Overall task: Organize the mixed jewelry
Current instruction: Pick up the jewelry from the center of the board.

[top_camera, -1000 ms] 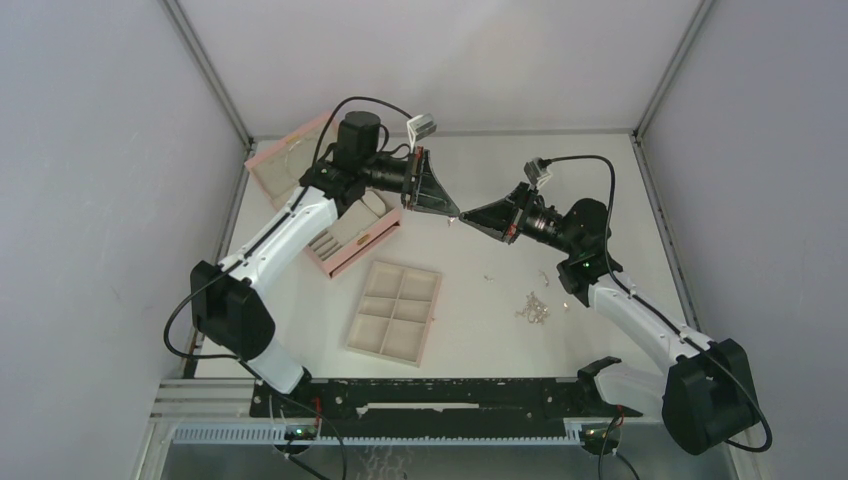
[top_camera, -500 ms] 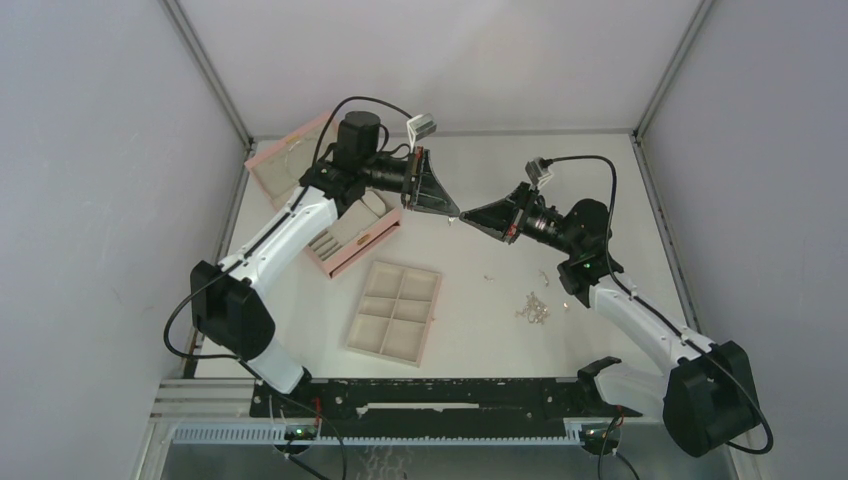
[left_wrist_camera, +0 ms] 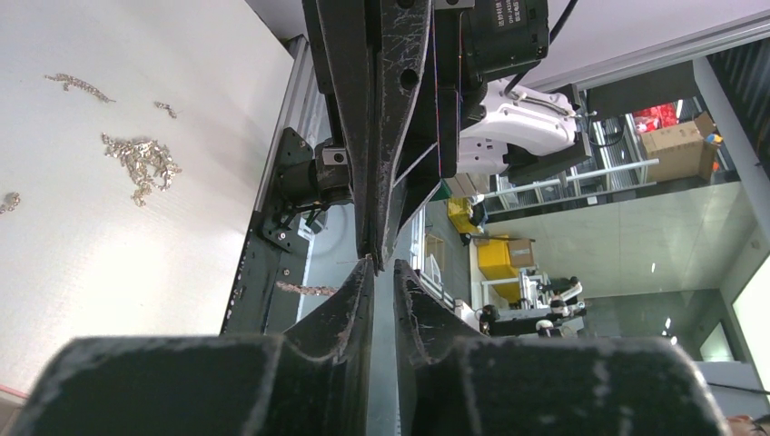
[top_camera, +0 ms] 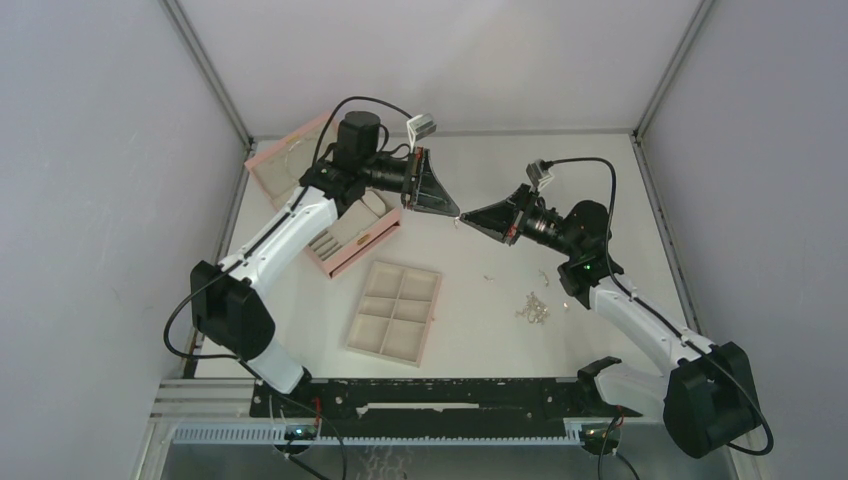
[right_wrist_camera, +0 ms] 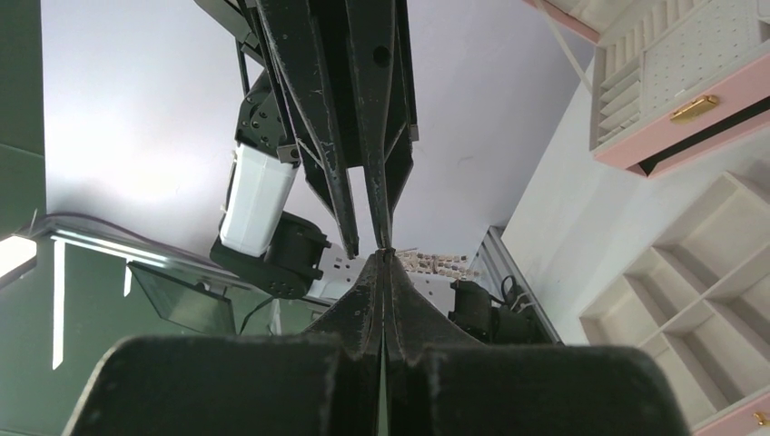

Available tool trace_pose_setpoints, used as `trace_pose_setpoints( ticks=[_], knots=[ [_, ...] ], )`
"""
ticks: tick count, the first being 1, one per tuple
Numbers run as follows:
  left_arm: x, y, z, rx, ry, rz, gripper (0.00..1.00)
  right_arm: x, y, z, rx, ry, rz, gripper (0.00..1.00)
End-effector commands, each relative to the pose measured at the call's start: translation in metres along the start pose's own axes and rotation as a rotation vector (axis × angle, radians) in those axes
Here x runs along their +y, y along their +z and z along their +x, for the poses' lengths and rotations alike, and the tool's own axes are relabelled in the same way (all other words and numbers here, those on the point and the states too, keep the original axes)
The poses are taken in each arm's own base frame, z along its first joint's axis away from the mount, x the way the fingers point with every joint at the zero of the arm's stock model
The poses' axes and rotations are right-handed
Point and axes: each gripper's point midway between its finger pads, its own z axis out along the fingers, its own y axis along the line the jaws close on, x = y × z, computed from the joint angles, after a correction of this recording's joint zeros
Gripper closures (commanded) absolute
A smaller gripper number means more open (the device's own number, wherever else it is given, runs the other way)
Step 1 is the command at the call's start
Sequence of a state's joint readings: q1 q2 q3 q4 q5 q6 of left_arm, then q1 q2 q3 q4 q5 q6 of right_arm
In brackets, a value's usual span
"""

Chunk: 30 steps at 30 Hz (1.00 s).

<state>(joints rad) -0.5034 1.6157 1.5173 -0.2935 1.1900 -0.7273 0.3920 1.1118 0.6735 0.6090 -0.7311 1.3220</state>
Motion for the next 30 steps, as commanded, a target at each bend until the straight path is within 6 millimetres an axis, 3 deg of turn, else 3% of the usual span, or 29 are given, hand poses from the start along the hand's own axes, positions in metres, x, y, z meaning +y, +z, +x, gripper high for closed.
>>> trace_pose_setpoints(
  ticks=[1, 16, 26, 30],
  knots=[
    [-0.007, -0.003, 0.002, 0.008, 0.018, 0.029, 0.80, 0.012, -0.003, -0.004, -0.027, -0.056, -0.035, 1.00],
    [0.010, -0.010, -0.007, -0.048, 0.019, -0.044, 0.72, 0.010, -0.005, -0.005, -0.033, -0.063, -0.018, 1.00],
    [0.032, -0.033, -0.022, -0.183, 0.167, -0.298, 0.64, 0.010, -0.008, -0.005, -0.048, -0.084, 0.000, 1.00],
    [0.053, -0.048, -0.028, -0.280, 0.253, -0.451, 0.53, 0.006, -0.011, -0.006, -0.062, -0.104, 0.025, 1.00]
  ],
)
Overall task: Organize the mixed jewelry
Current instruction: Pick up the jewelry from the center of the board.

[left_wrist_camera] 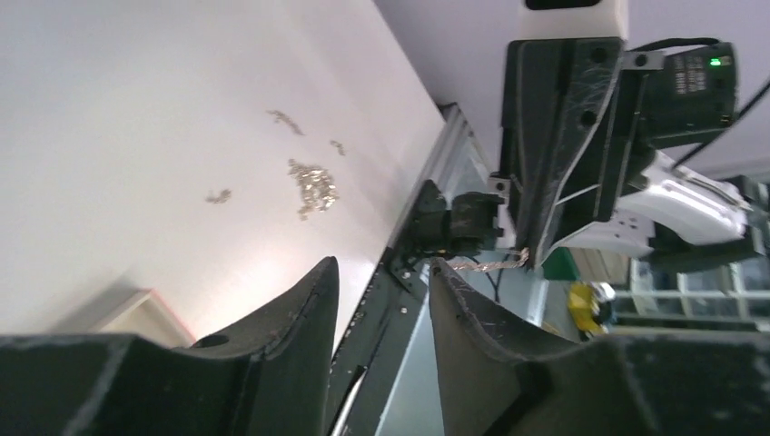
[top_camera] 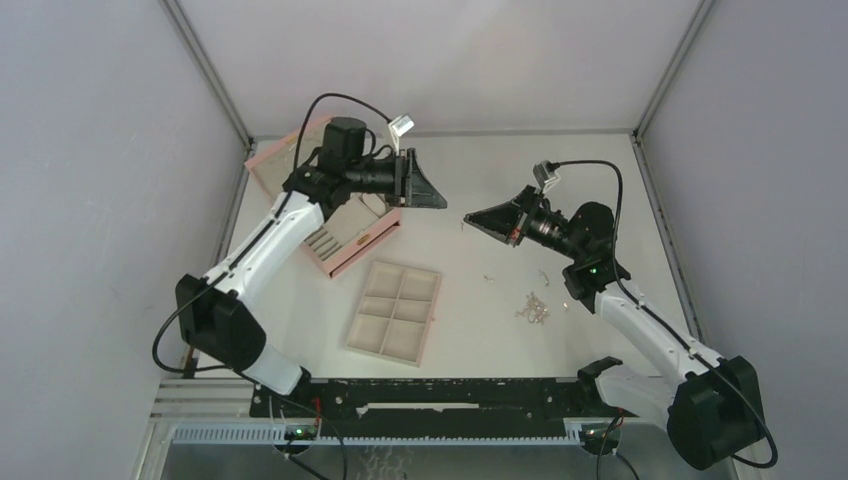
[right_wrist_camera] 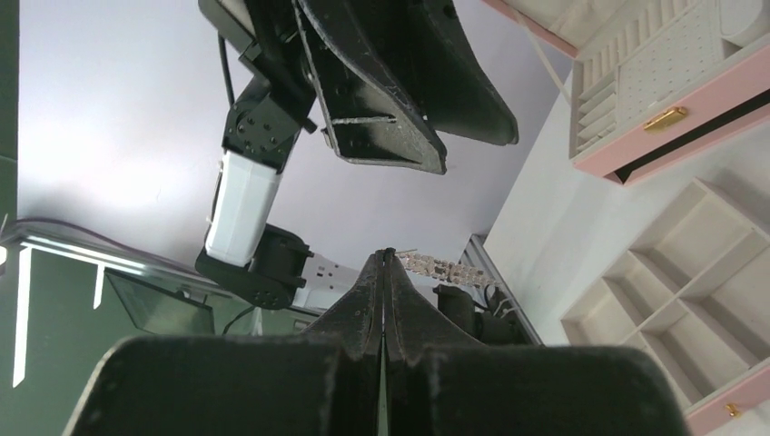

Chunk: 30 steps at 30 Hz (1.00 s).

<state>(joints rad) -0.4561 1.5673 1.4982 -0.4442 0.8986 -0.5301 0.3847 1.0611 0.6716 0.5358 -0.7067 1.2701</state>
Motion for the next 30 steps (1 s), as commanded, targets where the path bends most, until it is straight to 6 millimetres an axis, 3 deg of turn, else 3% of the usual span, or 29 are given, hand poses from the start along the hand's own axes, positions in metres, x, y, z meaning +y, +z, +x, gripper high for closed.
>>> trace_pose_setpoints(
  ticks=[1, 6, 8, 10, 14, 17, 24, 30],
  knots=[
    [0.012, -0.022, -0.014, -0.158, 0.190, -0.165, 0.53, 0.004, -0.004, -0.006, -0.040, -0.069, 0.005, 1.00],
    [0.023, -0.027, -0.025, -0.293, 0.284, -0.210, 0.50, -0.001, -0.004, -0.008, -0.038, -0.068, 0.016, 1.00],
    [0.014, -0.032, -0.041, -0.408, 0.337, -0.184, 0.41, -0.003, -0.004, -0.009, -0.038, -0.073, 0.019, 1.00],
    [-0.002, -0.036, -0.051, -0.481, 0.409, -0.150, 0.38, -0.004, -0.005, -0.009, -0.033, -0.073, 0.018, 1.00],
    [-0.028, -0.032, -0.051, -0.516, 0.606, -0.115, 0.34, -0.006, -0.006, -0.013, -0.027, -0.072, 0.010, 1.00],
    [-0.040, -0.029, -0.043, -0.538, 0.705, -0.113, 0.02, -0.008, -0.007, -0.012, -0.011, -0.070, 0.011, 1.00],
    [-0.053, -0.040, -0.024, -0.583, 0.746, -0.061, 0.00, -0.014, -0.013, -0.012, -0.003, -0.077, 0.040, 1.00],
    [-0.055, -0.032, 0.008, -0.583, 0.945, -0.093, 0.05, -0.014, -0.016, -0.012, -0.004, -0.083, 0.044, 1.00]
  ],
)
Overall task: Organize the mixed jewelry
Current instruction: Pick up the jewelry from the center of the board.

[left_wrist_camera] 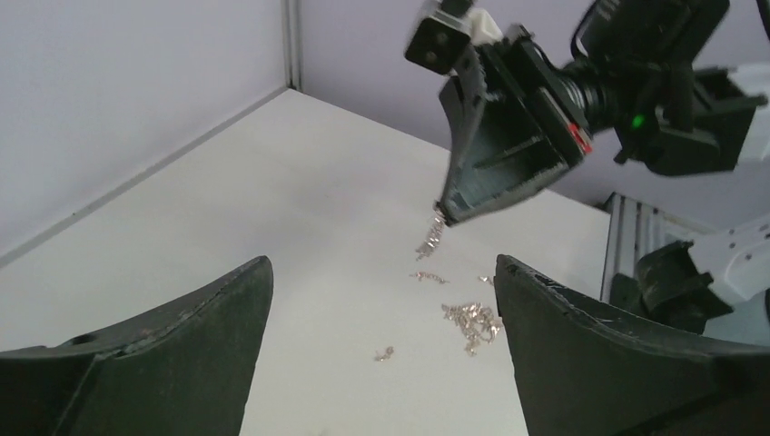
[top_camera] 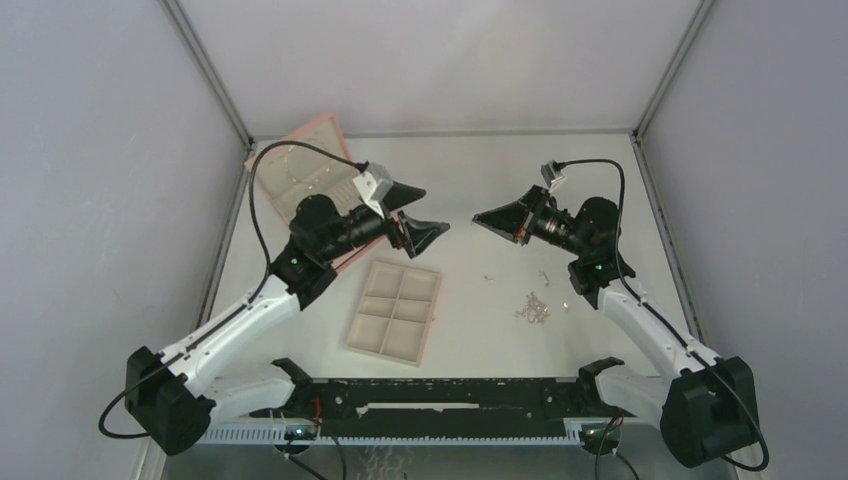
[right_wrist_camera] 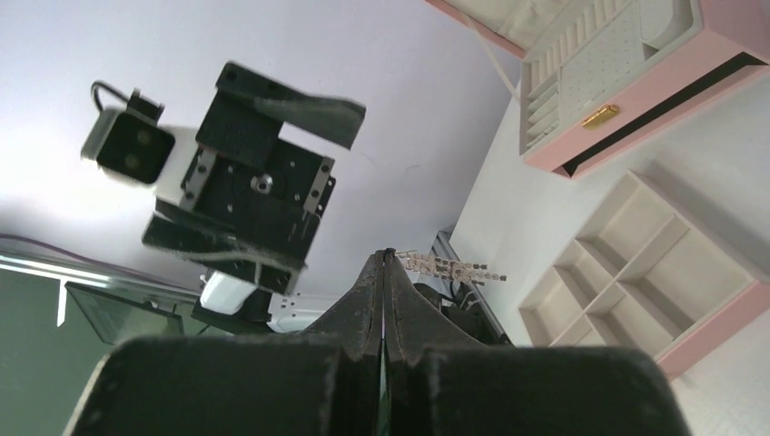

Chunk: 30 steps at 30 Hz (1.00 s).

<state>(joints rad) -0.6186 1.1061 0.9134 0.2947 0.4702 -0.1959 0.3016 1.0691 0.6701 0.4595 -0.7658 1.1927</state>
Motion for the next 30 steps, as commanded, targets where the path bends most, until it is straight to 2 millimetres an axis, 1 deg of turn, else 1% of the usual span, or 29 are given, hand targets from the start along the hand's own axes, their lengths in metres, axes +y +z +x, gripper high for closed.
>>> trace_pose_setpoints(
  ticks=[1, 7, 10, 17, 20, 22, 30],
  knots=[
    [-0.020, -0.001, -0.005, -0.062, 0.223, 0.021, 0.07, 0.010, -0.005, 0.000, -0.002, -0.057, -0.028, 1.00],
    [-0.033, 0.011, 0.011, -0.066, 0.347, 0.041, 0.15, 0.011, -0.005, 0.000, -0.005, -0.062, -0.028, 1.00],
    [-0.032, 0.018, 0.017, -0.061, 0.399, 0.005, 0.19, 0.012, -0.005, -0.001, -0.008, -0.060, -0.028, 1.00],
    [-0.019, 0.029, 0.012, -0.129, 0.372, -0.078, 0.23, 0.011, -0.004, 0.000, -0.004, -0.055, -0.030, 1.00],
    [-0.020, 0.036, 0.013, -0.125, 0.365, -0.063, 0.25, 0.010, -0.002, 0.000, 0.001, -0.050, -0.032, 1.00],
    [-0.024, 0.039, 0.015, -0.123, 0.365, -0.039, 0.27, 0.010, -0.001, 0.000, 0.003, -0.047, -0.036, 1.00],
    [-0.031, 0.042, 0.019, -0.117, 0.352, 0.000, 0.34, 0.009, 0.000, 0.000, 0.003, -0.043, -0.034, 1.00]
  ],
)
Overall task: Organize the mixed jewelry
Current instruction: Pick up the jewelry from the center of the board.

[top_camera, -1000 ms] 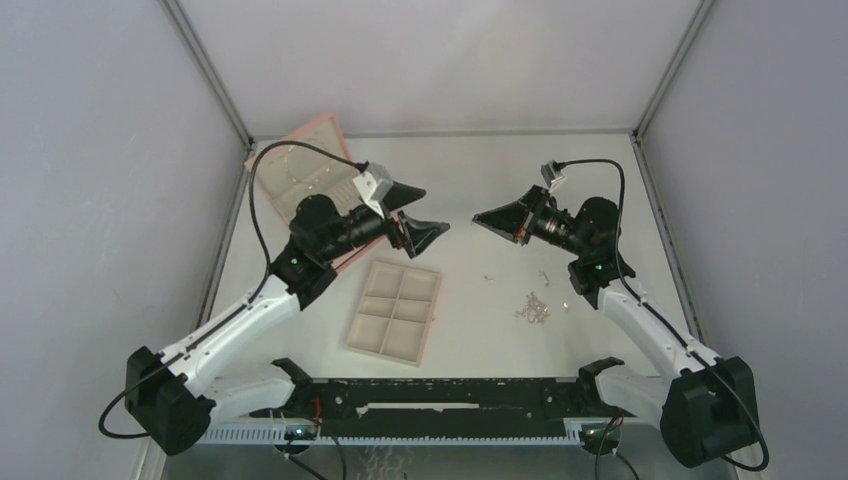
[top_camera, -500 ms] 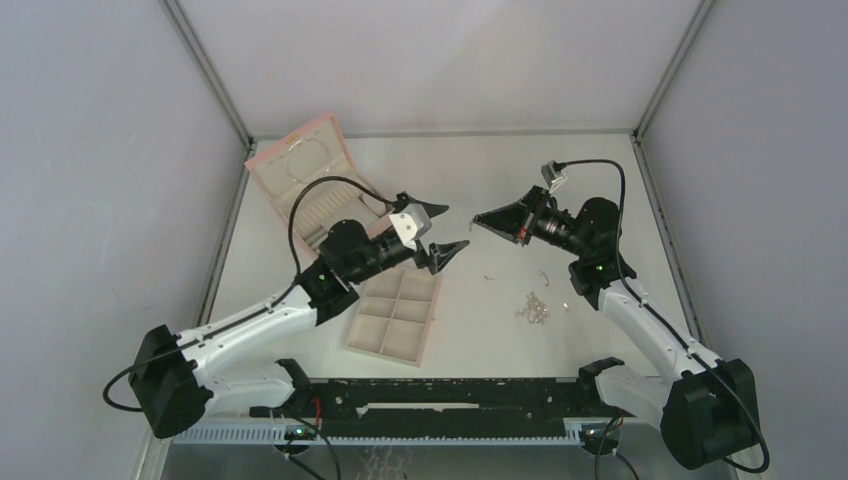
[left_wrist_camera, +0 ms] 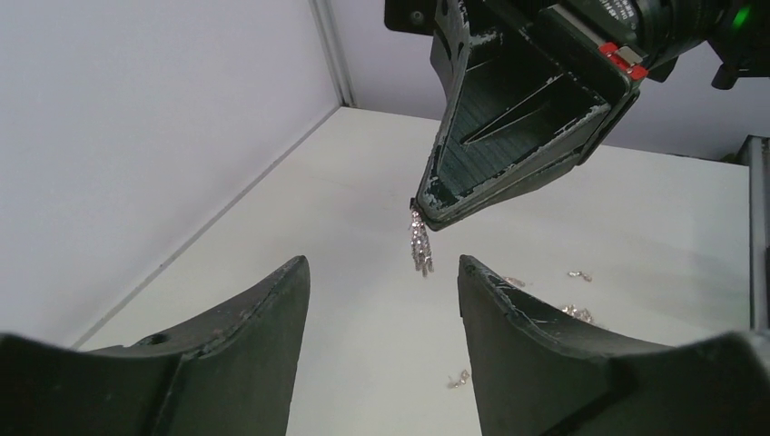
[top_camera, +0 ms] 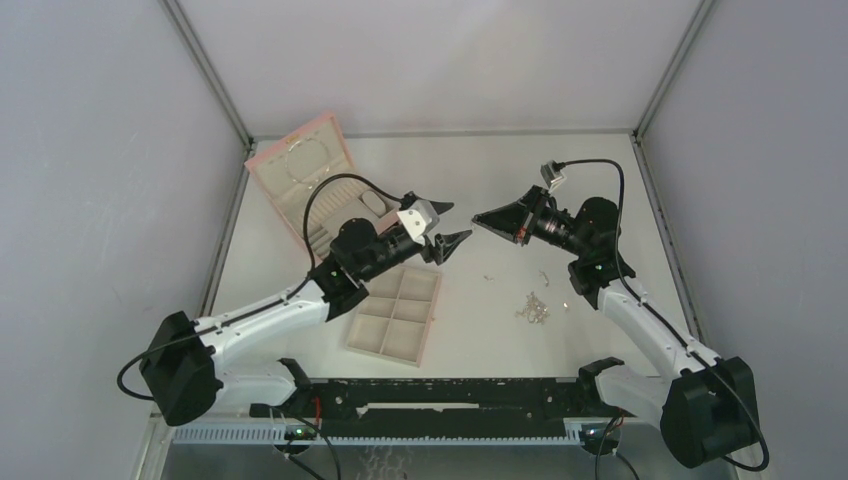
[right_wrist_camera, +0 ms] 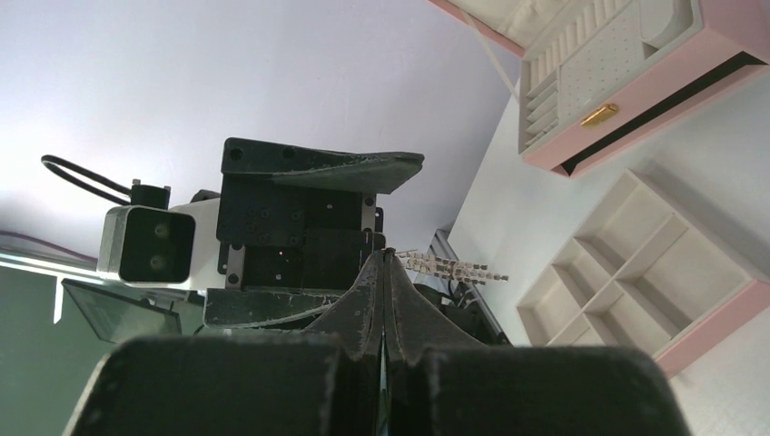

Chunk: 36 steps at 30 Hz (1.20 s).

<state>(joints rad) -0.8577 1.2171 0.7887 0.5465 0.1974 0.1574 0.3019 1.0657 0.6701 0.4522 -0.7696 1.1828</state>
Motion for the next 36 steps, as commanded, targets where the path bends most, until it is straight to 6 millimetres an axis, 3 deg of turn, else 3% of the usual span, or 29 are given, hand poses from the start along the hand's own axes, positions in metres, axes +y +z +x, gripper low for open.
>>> trace_pose_setpoints(
  ticks=[1, 22, 27, 36],
  knots=[
    [-0.002, 0.006, -0.033, -0.099, 0.015, 0.021, 0.35, 0.009, 0.000, -0.001, -0.001, -0.035, -0.035, 1.00],
    [-0.006, 0.012, -0.044, -0.114, 0.057, 0.062, 0.51, 0.010, 0.003, 0.002, 0.011, -0.032, -0.044, 1.00],
    [-0.010, 0.014, -0.038, -0.089, 0.067, 0.090, 0.59, 0.011, 0.003, 0.002, 0.011, -0.033, -0.045, 1.00],
    [-0.019, 0.013, -0.028, -0.054, 0.070, 0.144, 0.61, 0.010, 0.003, 0.002, 0.013, -0.030, -0.044, 1.00]
  ],
)
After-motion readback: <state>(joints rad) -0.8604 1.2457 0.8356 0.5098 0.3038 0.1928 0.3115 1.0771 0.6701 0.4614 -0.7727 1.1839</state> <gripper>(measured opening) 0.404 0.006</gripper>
